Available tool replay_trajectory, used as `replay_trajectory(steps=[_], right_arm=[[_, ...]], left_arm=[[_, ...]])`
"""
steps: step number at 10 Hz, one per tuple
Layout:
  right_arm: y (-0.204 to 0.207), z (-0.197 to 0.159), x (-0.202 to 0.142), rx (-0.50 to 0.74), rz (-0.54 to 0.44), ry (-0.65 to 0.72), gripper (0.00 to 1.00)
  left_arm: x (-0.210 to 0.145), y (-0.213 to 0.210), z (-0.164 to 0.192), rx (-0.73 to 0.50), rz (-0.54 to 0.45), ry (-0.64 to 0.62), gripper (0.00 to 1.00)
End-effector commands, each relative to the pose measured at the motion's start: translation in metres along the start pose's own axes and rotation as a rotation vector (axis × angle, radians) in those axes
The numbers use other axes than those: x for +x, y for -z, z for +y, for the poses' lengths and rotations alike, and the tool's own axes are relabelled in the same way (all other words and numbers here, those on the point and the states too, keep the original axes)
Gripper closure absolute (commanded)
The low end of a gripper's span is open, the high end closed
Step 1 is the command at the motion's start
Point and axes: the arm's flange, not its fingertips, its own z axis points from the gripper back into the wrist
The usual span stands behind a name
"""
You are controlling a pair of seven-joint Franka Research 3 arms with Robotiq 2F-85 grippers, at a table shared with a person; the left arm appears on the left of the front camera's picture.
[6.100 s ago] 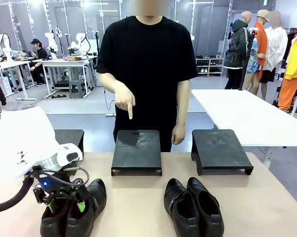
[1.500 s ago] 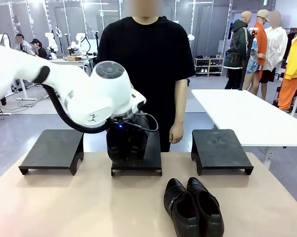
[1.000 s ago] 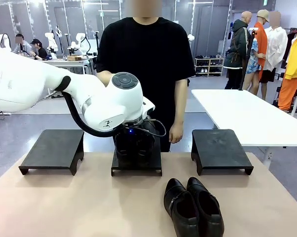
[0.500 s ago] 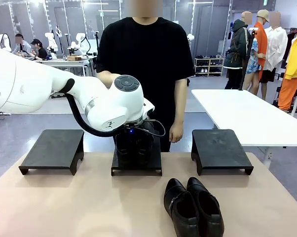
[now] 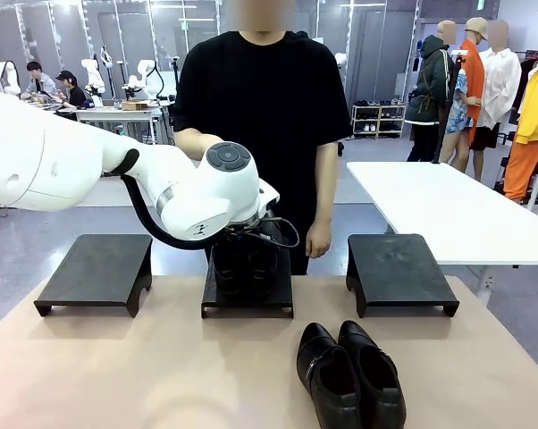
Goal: Place the shoes on the stand as instructed by the person.
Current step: Pick up one pair of Shoes and place it on the Shoes Stand indicated by the person.
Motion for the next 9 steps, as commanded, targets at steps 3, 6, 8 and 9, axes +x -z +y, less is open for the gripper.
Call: replay_trajectory(steps=[3,6,8,9], right_arm=[[-0.0011,0.0015,0.0003,0.007,-0.004,-0.004,0.00],[-0.0011,0.0015,0.0003,0.007,-0.004,-0.004,0.00],[-0.0011,0.0015,0.0003,0.007,-0.004,-0.004,0.00],[-0.0011,0.0015,0.0003,0.007,-0.004,-0.004,0.00]], left_arm=[[0.0079,0.0096,0.0007,-0.020,-0.049,0.028,0.91],[0.0064,0.0101,-0.0010,-0.025,-0.029,0.049,0.56],[0.0074,0.0060,-0.0020,-0.022,-0.034,0.046,0.21],[0.0068,0.0047,-0.0018,-0.017,-0.032,0.047,0.12]])
